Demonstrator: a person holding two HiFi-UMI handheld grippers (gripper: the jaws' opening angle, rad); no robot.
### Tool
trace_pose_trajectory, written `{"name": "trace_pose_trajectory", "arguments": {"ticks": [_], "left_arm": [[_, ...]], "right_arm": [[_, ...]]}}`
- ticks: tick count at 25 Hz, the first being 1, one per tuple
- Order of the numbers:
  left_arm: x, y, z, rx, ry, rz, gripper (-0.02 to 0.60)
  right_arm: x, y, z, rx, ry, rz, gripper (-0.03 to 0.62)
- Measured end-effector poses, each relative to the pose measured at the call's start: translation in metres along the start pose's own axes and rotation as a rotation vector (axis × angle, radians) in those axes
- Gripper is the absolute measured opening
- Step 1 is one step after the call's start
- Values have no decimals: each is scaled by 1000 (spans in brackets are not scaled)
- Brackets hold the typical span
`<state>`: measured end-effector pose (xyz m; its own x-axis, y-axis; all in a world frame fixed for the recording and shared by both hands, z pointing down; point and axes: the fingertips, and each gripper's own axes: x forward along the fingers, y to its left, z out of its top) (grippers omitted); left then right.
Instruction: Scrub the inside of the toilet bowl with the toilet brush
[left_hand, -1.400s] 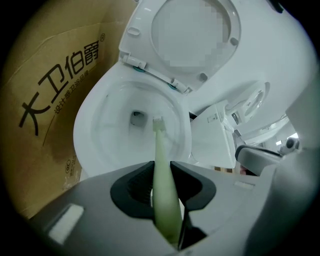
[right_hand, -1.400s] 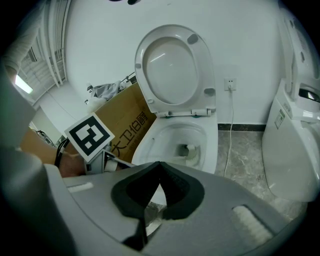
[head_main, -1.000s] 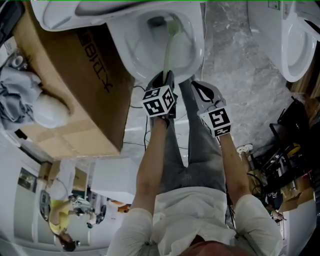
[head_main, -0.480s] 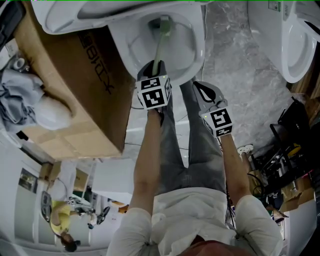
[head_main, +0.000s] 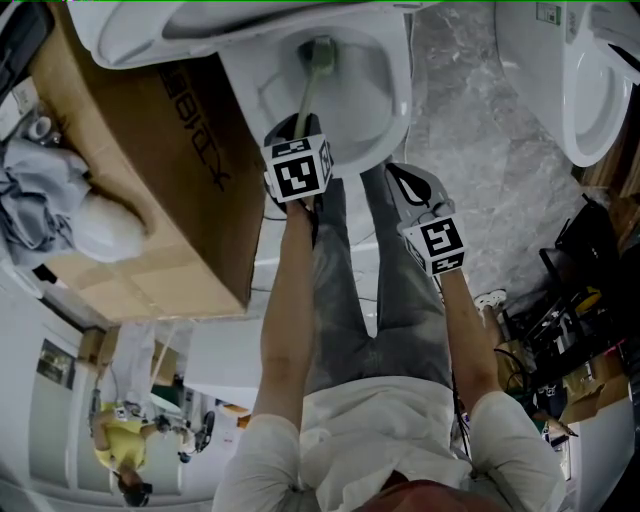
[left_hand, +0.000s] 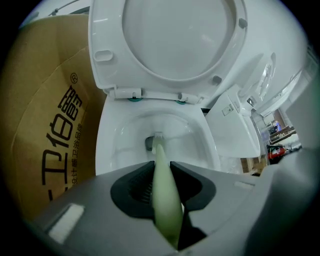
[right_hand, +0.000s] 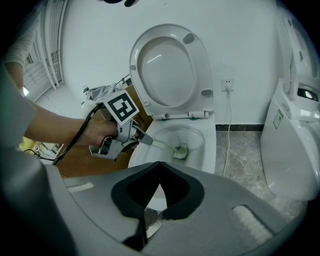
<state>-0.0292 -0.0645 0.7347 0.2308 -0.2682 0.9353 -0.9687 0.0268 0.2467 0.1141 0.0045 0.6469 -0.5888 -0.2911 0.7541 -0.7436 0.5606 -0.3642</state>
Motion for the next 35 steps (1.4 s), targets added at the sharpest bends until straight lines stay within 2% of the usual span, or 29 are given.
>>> {"name": "trace_pose_trajectory", "arguments": {"ticks": [4,11,18,20,24,29,35], "left_arm": [[-2,10,5,59,9,6,115],[-23,31,10,269,-2,63,117],[-49,42,17,531,16,153,117],[-53,44,15,585,21,173,117],[-58,50,8,624,35,197,117],[-64,54,-9,716,85,236,117],[-73,64,-32,731,137,246,117]], "right_arm": [[0,1,-2,7,-2,-7,3],[1,4,-4,28,-16,-15,3],[3,16,-7,38,-29,-12,3],[3,19,-7,36,-32,-8,3],[3,22,-8,30,-36,-6,3],[1,24,-7,30,-46,-9,3],[1,28,-11,29,-49,-5,3]]}}
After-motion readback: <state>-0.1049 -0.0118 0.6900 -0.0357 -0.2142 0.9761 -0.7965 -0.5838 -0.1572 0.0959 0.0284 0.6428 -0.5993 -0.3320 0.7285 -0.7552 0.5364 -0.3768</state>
